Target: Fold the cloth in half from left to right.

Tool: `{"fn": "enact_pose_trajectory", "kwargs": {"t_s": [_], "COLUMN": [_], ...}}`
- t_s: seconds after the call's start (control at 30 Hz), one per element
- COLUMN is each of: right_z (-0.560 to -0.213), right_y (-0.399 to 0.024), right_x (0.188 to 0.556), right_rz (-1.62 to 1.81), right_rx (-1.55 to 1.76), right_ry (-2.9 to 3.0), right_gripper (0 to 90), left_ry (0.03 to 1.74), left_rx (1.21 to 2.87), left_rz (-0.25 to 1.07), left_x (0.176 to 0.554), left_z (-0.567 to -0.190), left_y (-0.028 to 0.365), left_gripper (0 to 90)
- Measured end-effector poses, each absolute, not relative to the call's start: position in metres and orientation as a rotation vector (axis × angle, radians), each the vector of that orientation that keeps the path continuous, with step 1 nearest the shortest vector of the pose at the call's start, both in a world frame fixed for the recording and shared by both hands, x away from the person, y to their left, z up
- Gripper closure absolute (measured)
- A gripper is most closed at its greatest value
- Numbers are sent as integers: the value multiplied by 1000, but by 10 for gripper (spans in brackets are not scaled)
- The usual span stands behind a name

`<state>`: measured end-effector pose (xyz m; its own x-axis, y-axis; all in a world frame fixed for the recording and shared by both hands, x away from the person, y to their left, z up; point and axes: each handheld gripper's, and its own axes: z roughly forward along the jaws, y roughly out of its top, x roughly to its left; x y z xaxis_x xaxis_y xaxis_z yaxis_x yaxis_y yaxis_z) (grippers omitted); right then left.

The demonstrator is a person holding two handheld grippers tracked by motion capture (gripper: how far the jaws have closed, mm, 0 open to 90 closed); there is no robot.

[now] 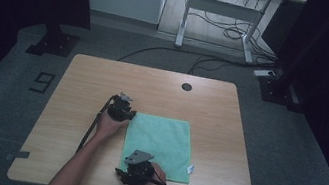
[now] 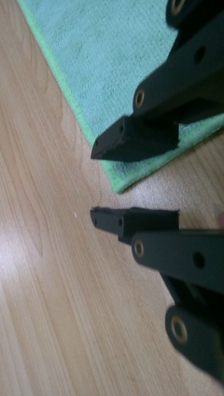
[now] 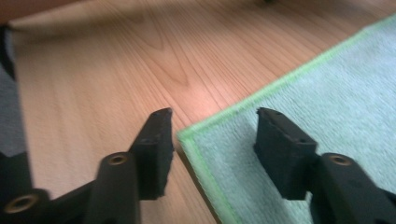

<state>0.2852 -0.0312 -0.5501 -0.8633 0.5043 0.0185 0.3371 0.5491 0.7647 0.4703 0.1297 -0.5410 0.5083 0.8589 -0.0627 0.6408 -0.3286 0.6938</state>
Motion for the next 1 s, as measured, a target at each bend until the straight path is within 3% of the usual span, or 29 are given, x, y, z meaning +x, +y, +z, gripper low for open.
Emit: {"fn": "enact_pose_trajectory", "kwargs": {"t_s": [0.27,0.37,1.0], "right_z": [-550,-550,-526], "right_y": [-34,-35,-37], "right_x": [285,286,281], "right_rz": [1166,1169,1332], "right_rx": [760,788,817], "right_ry": [2518,2509,2423], "right_gripper": [758,814,850], "left_ry": [1196,1189,1120], "left_rx": [2080,2087,1990], "left_rz": [385,386,315], "left_x": [469,469,453], "left_z": [-542,-541,-486], "left_y": [127,127,135], "left_gripper": [858,876,879]}}
